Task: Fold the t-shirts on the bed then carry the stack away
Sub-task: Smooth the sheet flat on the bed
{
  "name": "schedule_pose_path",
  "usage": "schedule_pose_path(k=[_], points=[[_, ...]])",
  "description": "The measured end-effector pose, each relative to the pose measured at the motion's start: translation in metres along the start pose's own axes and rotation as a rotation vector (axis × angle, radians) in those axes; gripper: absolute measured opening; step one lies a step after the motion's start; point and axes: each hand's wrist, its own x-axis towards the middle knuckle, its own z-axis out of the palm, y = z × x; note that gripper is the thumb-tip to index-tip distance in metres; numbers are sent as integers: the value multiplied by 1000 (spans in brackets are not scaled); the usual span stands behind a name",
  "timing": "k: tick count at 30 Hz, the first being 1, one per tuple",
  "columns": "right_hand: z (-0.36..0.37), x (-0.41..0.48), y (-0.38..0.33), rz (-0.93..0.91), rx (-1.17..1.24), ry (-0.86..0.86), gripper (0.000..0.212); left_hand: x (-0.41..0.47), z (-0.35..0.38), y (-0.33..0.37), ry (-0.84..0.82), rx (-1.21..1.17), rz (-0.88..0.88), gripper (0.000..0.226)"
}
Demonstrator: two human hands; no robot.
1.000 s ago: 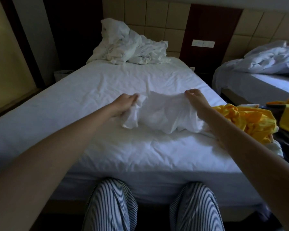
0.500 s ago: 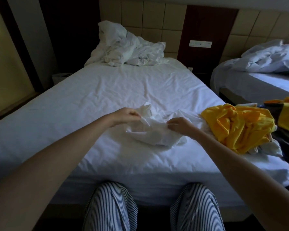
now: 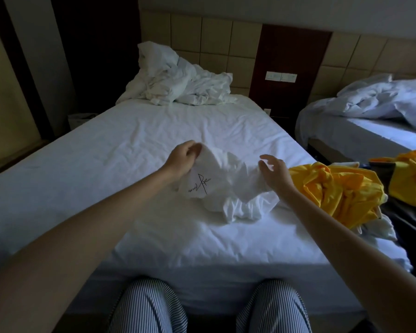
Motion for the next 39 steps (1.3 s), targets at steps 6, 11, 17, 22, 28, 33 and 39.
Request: schedule_pose_path(k=[6, 11, 17, 22, 28, 33, 39], points=[[17, -19, -50, -245, 228, -502, 73, 11, -3, 44, -274, -136, 26, 20], [3, -14, -52, -277, 175, -384, 14, 4, -12, 40, -515, 28, 6, 11], [-51, -14, -30, -120, 237, -652, 22, -14, 3, 8, -918, 345, -185, 38], [-81, -16, -18, 30, 120, -798, 63, -22, 40, -17, -786, 877, 72, 88], [-78, -14, 0, -114, -281, -282, 20, -27, 53, -40, -584, 844, 48, 74], [-88, -17, 10, -134, -311, -410, 16, -4, 20, -21, -90, 392, 25, 11], [-74, -21, -9, -203, -188, -356, 26, 14, -25, 42, 130, -191, -99, 20]])
